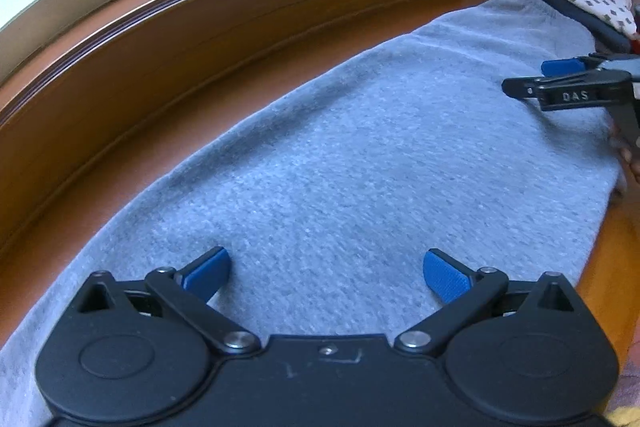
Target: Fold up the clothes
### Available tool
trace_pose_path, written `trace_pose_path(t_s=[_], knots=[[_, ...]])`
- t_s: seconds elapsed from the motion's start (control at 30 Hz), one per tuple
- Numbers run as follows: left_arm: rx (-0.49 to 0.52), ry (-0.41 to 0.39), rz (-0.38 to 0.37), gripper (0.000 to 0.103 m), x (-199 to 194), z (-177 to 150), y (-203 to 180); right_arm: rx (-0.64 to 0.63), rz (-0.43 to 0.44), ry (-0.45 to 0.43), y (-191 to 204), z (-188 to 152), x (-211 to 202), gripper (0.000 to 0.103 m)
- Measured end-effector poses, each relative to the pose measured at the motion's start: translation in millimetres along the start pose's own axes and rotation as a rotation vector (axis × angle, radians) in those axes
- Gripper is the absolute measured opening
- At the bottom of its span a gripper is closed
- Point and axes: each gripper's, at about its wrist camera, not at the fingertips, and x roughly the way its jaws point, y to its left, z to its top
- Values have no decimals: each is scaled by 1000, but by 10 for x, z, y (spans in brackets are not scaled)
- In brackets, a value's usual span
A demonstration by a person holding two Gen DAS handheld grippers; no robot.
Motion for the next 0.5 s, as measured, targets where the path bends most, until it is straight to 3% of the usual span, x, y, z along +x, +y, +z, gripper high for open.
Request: trace_pose_path(t_s=[0.1, 0.2, 0.33, 0.4, 0.5], knots=[[-50, -22, 6, 100, -187, -90, 148, -38, -16, -8, 231, 112, -114, 66], [-114, -53, 95, 100, -435, -275, 468, -74, 156, -78, 645, 218, -421, 66], [-233, -17, 254, 100, -660, -665, 1091, -195, 405, -77, 1437, 274, -563, 65], [-285, 12, 330, 100, -694, -882, 1389, -239, 466, -58, 1835, 316, -432, 64], [-353, 63, 422, 100, -790, -1214, 1795, -254, 492, -3, 2407, 310, -165, 60]])
